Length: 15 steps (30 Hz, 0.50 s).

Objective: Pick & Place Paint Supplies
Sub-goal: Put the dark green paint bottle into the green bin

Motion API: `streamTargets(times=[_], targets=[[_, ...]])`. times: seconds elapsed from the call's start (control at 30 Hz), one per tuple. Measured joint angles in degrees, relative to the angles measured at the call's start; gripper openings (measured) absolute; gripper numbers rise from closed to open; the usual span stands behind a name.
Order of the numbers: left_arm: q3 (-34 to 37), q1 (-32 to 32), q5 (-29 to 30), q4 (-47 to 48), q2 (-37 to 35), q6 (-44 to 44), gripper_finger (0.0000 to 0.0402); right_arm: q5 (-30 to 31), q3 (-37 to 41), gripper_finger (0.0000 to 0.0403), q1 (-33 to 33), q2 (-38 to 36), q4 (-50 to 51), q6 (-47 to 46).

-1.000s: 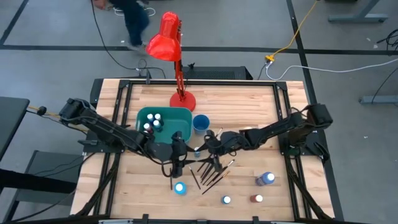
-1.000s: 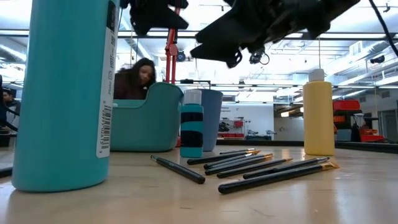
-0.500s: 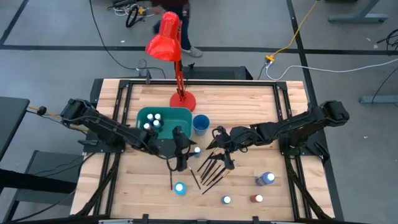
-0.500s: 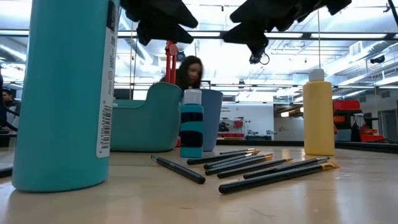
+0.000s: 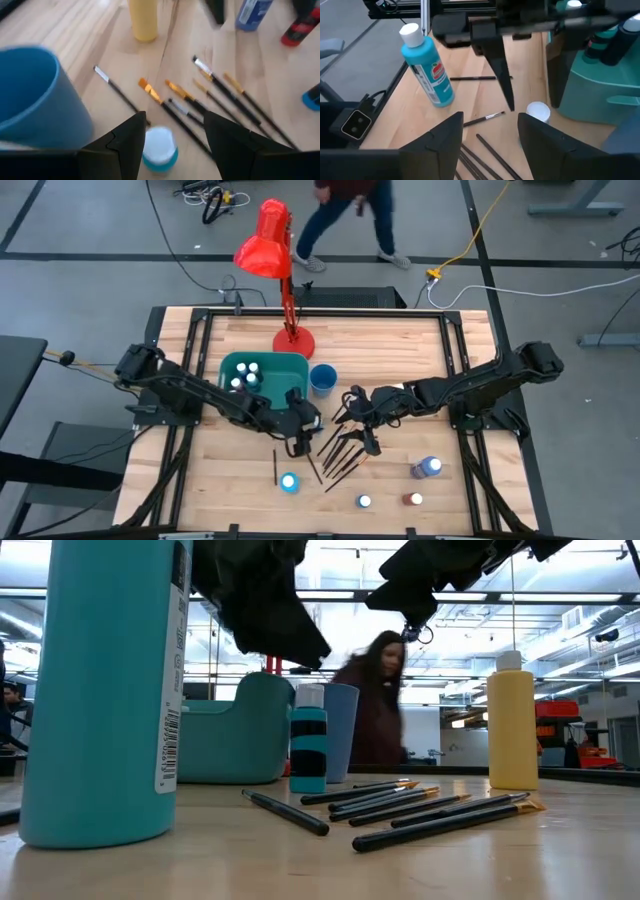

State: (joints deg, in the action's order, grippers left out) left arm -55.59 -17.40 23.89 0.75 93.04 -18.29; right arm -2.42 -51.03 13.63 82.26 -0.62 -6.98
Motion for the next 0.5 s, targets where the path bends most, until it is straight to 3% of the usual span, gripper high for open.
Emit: streamTargets(times=[0.5], targets=[[0.0,0.6,-0.6,3.4,1.9,-5.1,0.021,0.0,0.0,0.0198,0.0,0.0,0.4,0.0]])
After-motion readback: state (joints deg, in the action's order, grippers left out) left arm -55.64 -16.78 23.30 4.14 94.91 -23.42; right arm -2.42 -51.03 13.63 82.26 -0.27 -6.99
